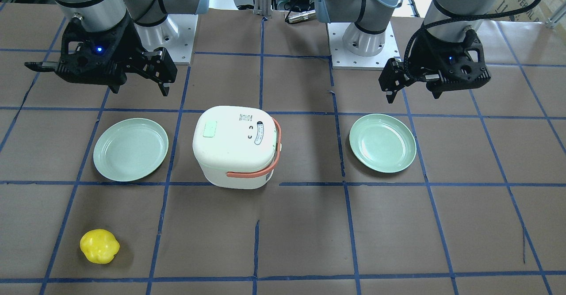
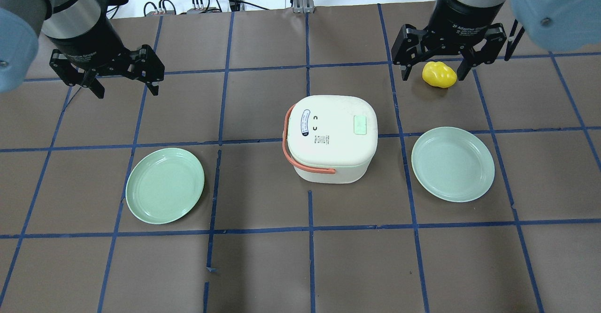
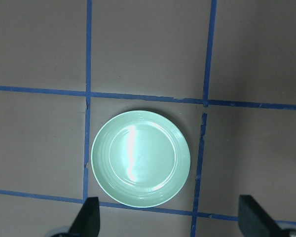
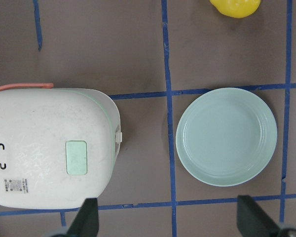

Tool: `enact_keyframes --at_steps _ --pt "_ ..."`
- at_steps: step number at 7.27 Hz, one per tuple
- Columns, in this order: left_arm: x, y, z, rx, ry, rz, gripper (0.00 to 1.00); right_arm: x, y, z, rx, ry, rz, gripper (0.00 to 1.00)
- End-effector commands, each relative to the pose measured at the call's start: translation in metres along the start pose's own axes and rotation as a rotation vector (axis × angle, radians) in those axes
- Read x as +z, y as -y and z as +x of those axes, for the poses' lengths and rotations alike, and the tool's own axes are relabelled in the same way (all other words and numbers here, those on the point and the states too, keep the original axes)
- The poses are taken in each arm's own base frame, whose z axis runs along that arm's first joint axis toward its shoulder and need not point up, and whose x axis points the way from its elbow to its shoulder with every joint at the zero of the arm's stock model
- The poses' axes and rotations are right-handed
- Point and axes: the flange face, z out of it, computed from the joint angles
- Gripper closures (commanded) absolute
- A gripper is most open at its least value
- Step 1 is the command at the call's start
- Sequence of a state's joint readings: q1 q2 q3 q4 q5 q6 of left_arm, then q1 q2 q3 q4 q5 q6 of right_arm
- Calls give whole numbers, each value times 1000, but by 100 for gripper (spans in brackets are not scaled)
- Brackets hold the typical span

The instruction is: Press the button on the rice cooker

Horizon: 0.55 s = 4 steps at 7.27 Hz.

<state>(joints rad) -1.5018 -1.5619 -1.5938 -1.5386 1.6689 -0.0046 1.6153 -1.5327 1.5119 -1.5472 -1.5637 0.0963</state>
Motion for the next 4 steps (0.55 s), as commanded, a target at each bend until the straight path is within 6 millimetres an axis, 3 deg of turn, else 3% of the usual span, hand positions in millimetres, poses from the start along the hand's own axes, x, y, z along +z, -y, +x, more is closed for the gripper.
enact_keyframes --at_steps 1,3,4 --pt "0 0 0 0 0 0 0 -3 0 -2 -3 1 9 0" --pt "0 0 0 0 0 0 0 -1 0 -4 5 28 2 3" --pt "0 0 0 0 0 0 0 -2 -1 -6 -3 41 5 9"
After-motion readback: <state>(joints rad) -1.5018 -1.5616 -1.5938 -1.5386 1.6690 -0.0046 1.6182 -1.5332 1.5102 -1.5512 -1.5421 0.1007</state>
